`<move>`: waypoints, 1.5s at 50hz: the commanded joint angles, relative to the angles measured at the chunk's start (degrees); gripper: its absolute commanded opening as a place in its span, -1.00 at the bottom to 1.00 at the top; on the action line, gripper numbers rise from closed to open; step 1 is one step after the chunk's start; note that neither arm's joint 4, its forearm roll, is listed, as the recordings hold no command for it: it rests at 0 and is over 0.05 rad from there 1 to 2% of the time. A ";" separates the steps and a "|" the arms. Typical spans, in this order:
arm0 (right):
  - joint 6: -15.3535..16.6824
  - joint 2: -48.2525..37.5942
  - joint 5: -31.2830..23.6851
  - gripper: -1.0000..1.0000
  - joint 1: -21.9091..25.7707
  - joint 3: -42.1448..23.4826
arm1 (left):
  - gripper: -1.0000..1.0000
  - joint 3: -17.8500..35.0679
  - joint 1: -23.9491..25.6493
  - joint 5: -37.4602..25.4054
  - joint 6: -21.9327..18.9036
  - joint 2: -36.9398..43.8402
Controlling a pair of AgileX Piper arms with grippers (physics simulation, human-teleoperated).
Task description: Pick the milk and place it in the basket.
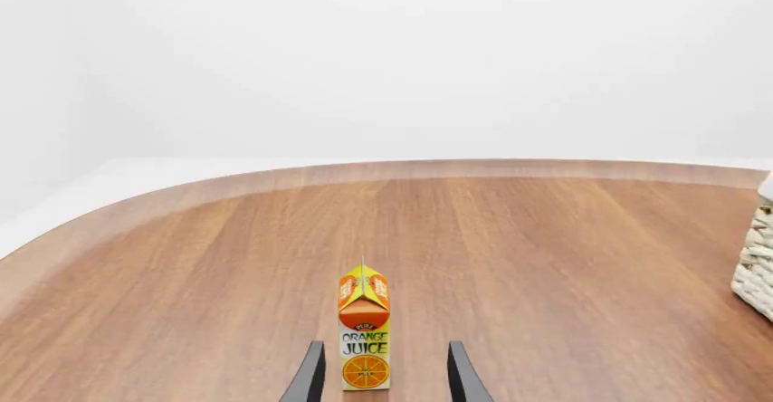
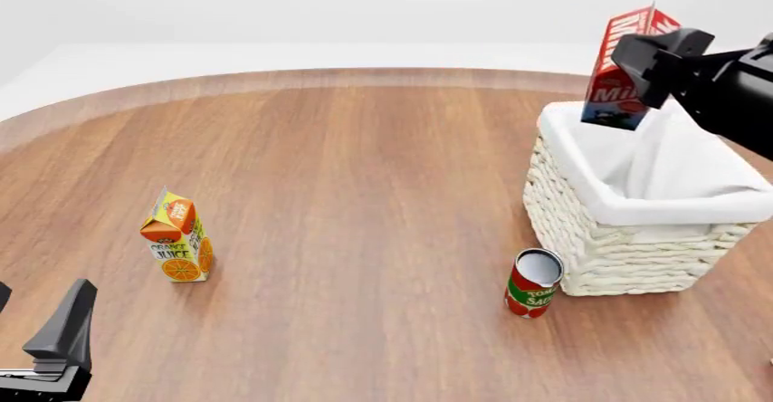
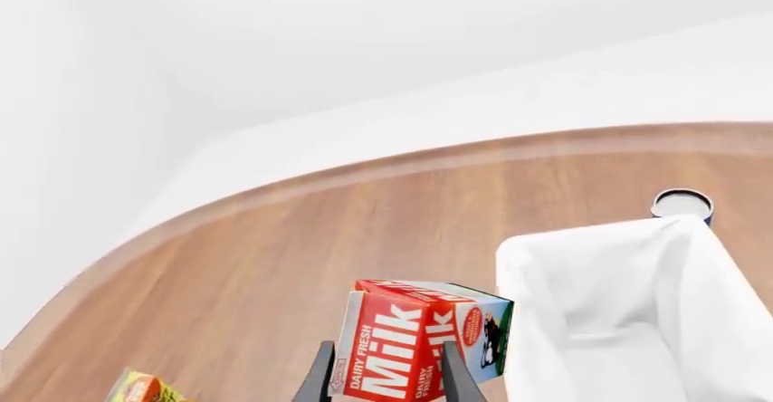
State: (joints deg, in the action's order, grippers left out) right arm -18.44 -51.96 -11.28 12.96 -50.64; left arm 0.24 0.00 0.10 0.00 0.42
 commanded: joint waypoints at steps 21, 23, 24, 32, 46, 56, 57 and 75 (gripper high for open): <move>2.44 -6.74 5.37 -1.00 -7.48 0.19 | 1.00 0.00 0.00 0.00 0.00 0.00; 2.46 -7.25 6.06 -1.00 -8.02 0.50 | 1.00 0.00 0.00 0.00 0.00 0.00; 2.60 -7.51 6.30 -1.00 -8.18 0.58 | 1.00 0.00 0.00 0.00 0.00 0.00; 3.20 -8.19 7.00 -1.00 -9.93 0.68 | 1.00 0.00 0.00 0.00 0.00 0.00; 2.74 -8.35 7.81 -1.00 -12.76 1.84 | 1.00 0.00 0.00 0.00 0.00 0.00; 1.57 -10.27 9.18 -1.00 -14.09 3.02 | 1.00 0.00 0.00 0.00 0.00 0.00; 0.99 -10.65 9.46 -1.00 -14.30 3.07 | 1.00 0.00 0.00 0.00 0.00 0.00; 1.62 -16.91 11.80 -1.00 -14.78 1.37 | 1.00 0.00 0.00 0.00 0.00 0.00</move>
State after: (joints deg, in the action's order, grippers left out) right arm -16.02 -66.30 -1.17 -1.34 -47.43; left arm 0.24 0.00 0.10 0.00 0.42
